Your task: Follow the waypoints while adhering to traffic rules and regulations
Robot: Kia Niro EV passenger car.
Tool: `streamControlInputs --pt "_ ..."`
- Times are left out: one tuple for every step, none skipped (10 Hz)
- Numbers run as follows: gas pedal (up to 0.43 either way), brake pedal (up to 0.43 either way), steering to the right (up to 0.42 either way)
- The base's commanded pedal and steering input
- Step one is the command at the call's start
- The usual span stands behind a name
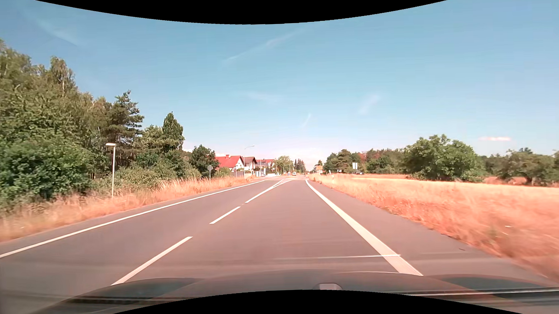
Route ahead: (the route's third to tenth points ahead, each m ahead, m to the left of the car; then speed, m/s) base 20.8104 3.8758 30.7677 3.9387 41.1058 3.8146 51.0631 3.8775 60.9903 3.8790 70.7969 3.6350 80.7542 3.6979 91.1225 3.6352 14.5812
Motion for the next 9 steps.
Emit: streamControlInputs --pt "0.000 0.079 -0.001" --pt "0.000 0.067 -0.001" --pt "0.000 0.061 -0.001" --pt "0.000 0.055 -0.002" --pt "0.000 0.055 -0.003" --pt "0.000 0.049 -0.009" --pt "0.000 0.049 -0.010" --pt "0.000 0.037 -0.011" --pt "0.000 0.024 -0.010"
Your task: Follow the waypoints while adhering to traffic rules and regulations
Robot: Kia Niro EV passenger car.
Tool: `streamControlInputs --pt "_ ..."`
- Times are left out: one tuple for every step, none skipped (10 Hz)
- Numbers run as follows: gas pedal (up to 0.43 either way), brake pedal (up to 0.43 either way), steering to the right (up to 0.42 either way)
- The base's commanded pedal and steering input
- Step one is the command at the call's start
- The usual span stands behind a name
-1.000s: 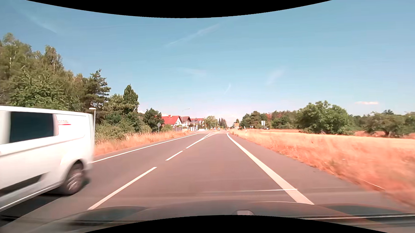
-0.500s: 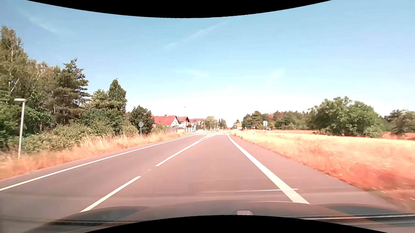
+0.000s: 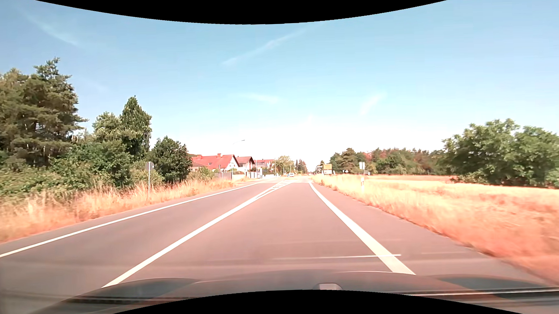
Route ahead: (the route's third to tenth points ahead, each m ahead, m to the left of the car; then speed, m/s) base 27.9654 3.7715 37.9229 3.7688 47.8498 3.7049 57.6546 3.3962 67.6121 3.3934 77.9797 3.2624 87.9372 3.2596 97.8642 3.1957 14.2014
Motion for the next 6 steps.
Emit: streamControlInputs --pt "0.000 0.018 -0.009" --pt "0.000 0.006 -0.007" --pt "0.000 0.000 -0.007" --pt "0.000 0.000 -0.006" --pt "0.000 0.000 -0.006" --pt "0.000 0.000 -0.005"
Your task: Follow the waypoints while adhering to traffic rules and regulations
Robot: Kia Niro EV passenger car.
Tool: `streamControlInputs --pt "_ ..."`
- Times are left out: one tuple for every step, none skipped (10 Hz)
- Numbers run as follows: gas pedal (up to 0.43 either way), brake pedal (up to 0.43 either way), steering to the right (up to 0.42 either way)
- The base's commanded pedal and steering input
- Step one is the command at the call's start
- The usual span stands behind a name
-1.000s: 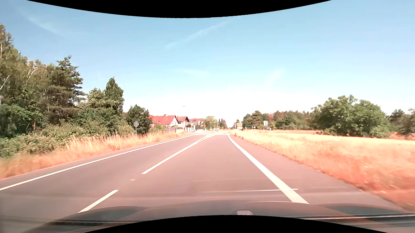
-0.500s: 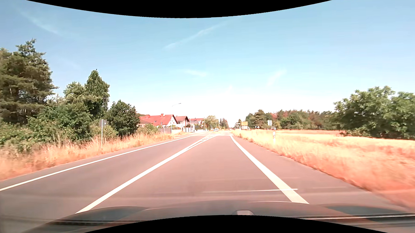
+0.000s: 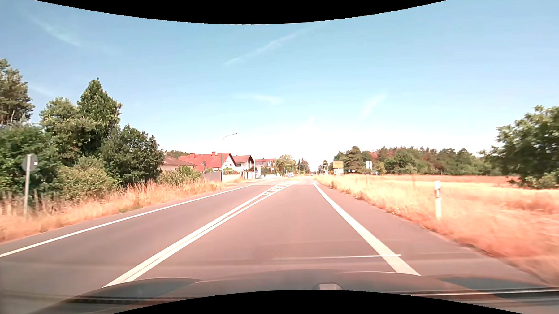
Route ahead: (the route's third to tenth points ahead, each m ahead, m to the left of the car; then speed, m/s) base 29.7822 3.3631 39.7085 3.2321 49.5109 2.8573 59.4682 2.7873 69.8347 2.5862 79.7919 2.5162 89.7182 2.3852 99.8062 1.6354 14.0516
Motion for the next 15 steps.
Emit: streamControlInputs --pt "0.000 0.000 -0.003" --pt "0.000 0.000 -0.002" --pt "0.000 0.000 -0.001" --pt "0.000 0.000 0.000" --pt "0.000 0.000 0.000" --pt "0.000 0.000 0.000" --pt "0.000 0.000 0.000" --pt "0.000 0.000 0.001" --pt "0.000 0.000 0.001" --pt "0.000 0.000 0.002" --pt "0.000 0.000 0.003" --pt "0.000 0.000 0.005" --pt "0.000 0.000 0.008" --pt "0.000 0.000 0.009" --pt "0.000 0.000 0.010"
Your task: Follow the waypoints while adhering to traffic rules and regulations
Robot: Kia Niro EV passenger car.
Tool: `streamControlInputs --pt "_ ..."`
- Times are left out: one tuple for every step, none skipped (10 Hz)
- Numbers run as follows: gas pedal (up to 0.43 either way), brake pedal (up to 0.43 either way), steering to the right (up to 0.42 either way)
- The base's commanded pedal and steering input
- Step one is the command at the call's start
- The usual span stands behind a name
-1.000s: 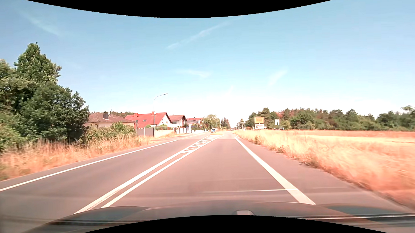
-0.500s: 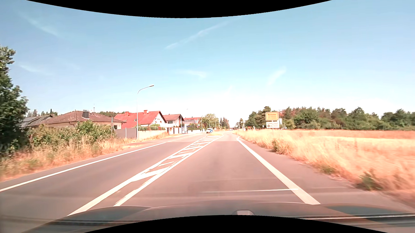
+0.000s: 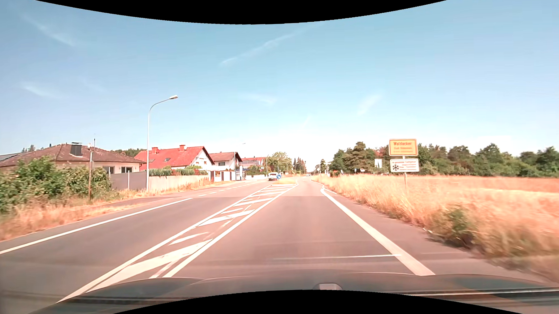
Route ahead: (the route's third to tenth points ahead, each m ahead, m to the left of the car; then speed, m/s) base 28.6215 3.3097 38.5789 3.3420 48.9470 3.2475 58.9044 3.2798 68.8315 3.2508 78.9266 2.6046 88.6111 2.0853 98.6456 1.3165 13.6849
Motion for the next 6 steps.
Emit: streamControlInputs --pt "0.000 0.000 0.010" --pt "0.000 0.000 0.010" --pt "0.000 0.000 0.010" --pt "0.000 0.000 0.010" --pt "0.000 0.000 0.010" --pt "0.000 0.000 0.010"
